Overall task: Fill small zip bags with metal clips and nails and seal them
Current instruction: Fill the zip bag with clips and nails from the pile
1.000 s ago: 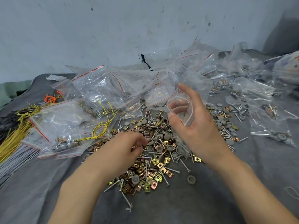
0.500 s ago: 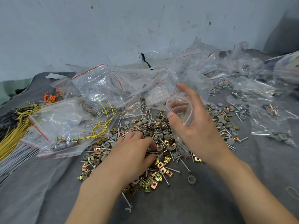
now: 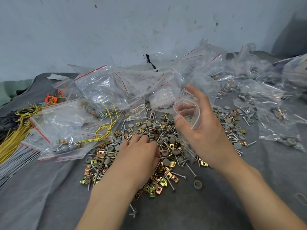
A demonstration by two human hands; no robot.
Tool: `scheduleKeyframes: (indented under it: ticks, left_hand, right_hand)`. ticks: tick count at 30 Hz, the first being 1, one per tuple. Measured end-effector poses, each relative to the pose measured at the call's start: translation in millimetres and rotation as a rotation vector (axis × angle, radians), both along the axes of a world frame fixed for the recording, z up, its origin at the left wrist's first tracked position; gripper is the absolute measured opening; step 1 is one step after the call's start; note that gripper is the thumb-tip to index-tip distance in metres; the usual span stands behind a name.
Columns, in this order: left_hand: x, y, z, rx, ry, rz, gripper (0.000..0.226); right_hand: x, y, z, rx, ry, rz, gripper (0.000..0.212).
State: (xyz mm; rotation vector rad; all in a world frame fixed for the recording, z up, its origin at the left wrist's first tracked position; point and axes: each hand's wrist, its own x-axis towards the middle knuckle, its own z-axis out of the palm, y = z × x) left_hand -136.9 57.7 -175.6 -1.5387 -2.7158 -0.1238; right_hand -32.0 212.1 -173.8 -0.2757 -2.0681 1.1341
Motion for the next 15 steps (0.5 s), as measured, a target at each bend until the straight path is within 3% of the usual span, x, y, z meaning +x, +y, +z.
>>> scheduleKeyframes:
  ticks: [3, 8, 12, 15]
  left_hand:
    - [-6.5, -1.3, 0.2, 0.088, -0.096, -0.032, 0.012]
    - [-22.0, -5.7, 10.1, 0.541, -0.726, 0.102, 0.006]
    - [-27.0, -7.6, 11.6, 0.675, -1.21, 0.133, 0.014]
    - [-28.8, -7.1, 11.4, 0.746, -1.394, 0.165, 0.013]
  right_hand:
    - [1.7, -0.6, 1.6, 0.002, -0.003, -0.006, 0.066]
    - [2.6, 0.1, 2.2, 0.017, -0.021, -0.008, 0.067]
    - [1.7, 0.1, 1.6, 0.016, -0.026, -0.008, 0.066]
    - [0.5, -0.7, 1.8, 0.011, -0.029, -0.005, 0.067]
